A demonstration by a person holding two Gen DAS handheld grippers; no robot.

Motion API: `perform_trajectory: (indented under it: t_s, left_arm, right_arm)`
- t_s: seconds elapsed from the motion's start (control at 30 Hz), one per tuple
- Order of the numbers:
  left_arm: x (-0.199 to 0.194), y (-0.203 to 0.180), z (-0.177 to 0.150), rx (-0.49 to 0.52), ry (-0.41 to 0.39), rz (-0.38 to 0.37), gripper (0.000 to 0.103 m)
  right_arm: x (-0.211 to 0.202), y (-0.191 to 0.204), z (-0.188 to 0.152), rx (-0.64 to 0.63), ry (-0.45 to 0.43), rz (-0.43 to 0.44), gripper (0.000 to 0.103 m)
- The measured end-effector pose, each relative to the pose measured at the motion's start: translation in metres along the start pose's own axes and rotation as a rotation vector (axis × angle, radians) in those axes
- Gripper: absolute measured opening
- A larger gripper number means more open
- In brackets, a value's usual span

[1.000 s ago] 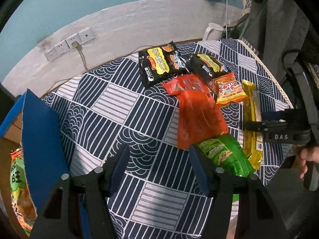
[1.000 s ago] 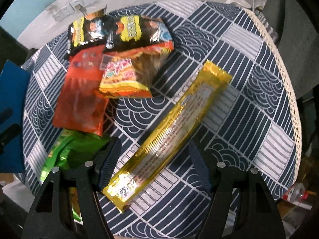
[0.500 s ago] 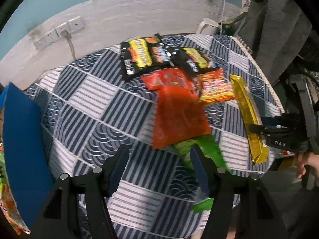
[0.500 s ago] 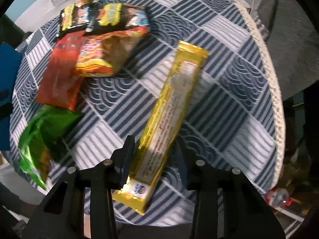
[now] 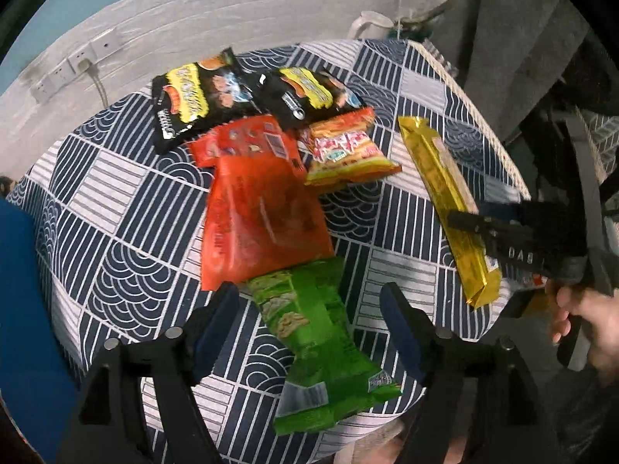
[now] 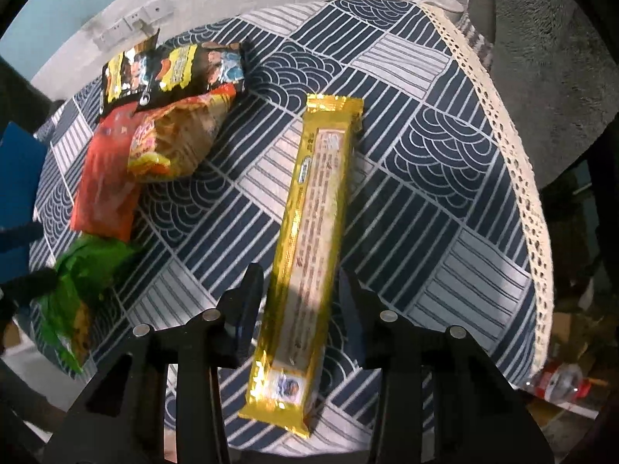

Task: Organize snacks
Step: 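Grasp the green peanut bag with the left tool while the right tool grasps the long gold bar, then carry the green bag and gold bar over the box and open both tools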

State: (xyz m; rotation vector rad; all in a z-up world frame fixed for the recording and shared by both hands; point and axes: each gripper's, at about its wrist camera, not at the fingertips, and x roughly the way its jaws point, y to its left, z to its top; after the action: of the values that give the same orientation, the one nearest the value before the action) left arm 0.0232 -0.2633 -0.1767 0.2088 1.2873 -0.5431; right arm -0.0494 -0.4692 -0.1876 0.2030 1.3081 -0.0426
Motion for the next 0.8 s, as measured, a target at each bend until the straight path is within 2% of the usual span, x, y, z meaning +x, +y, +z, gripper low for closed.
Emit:
perform_trajectory:
  t_s: [0.13,0.3,0.33,0.4,0.43,0.6,0.8]
  left_arm:
    - [0.015,-0.001,-0.005,0.030,0.036,0.025,0.079]
    - [0.035,0.004,-0.013,0.036,0.094,0.014,0.079]
    - [0.037,0.006,-0.014,0.037,0.096,0.012,0.077]
    - [0.040,0.009,-0.016,0.050,0.107,0.015,0.054]
    - [0.041,0.009,-0.018,0.055,0.116,0.017,0.050]
    - [0.035,0.013,-0.025,0.102,0.075,0.045,0.041]
    - [0.022,0.022,-0.035,0.107,0.061,0.069,0.038]
  right_arm:
    - [0.019,0.016,0.020,0.020,0.004,0.002,0.039]
    - [0.026,0.019,0.024,0.014,0.007,-0.020,0.039]
    - [0.028,0.020,0.024,0.008,0.007,-0.023,0.039]
    - [0.031,0.023,0.024,-0.002,0.003,-0.031,0.035]
    - [0.030,0.025,0.024,-0.012,-0.001,-0.039,0.033]
    - [0.035,0.035,0.021,-0.039,0.006,-0.045,0.030]
    - [0.018,0.038,0.023,-0.055,-0.019,-0.050,0.028]
